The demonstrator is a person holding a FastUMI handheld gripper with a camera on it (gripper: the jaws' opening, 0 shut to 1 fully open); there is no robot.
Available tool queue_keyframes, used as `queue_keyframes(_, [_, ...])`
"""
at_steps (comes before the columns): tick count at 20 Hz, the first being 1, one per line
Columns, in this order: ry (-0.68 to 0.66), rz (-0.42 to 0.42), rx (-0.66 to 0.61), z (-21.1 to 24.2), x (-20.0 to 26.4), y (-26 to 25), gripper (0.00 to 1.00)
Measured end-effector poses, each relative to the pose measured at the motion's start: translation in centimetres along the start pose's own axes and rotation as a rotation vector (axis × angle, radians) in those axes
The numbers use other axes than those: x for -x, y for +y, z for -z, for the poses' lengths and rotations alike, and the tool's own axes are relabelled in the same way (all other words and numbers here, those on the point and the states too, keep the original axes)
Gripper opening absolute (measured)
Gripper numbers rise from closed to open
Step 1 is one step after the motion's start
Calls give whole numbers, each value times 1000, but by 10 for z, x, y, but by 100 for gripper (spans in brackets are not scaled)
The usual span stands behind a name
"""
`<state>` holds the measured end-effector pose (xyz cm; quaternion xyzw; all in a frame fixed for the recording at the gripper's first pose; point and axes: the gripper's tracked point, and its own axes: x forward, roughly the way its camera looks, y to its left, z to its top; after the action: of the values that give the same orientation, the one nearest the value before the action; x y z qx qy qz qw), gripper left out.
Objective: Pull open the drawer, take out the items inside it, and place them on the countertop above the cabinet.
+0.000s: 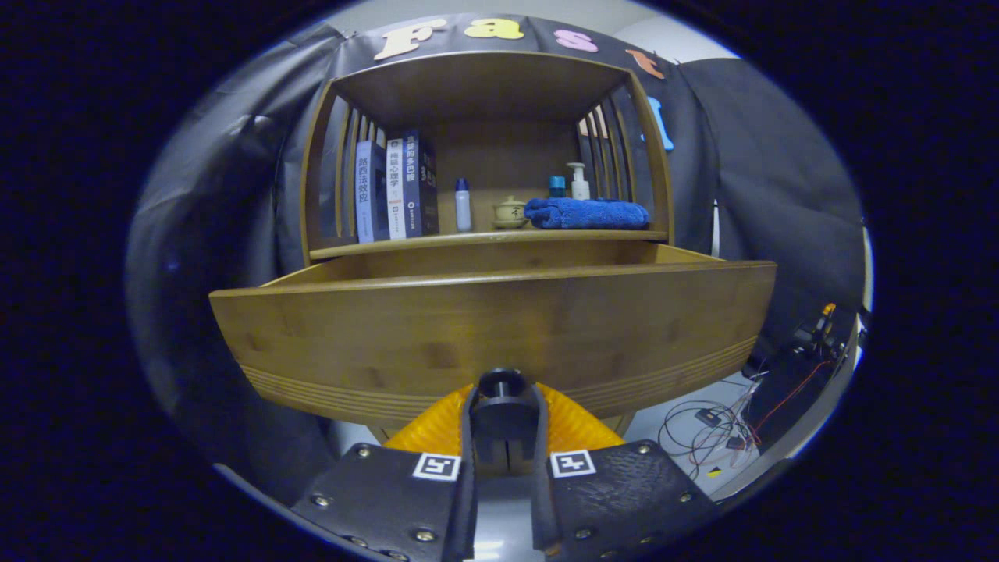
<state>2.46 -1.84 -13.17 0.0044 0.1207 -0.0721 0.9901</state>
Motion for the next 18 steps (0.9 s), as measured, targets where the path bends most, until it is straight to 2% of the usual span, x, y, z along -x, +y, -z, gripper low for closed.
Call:
queue_keyframes(1, [10,6,1,1,1,0,28])
queue_keyframes(2, [26,16,6,1,3,-1,35])
queue_keyframes(4, [9,5,17,-8,11,4,41])
queue_keyframes(8, [-3,3,29,-27,37,9,73])
queue_keyframes(9, [-8,6,28,-36,43,10,76])
queue_keyframes(12, [-5,22,24,-53,56,10,100])
queue_keyframes(18, [-9,26,26,-95,62,21,100])
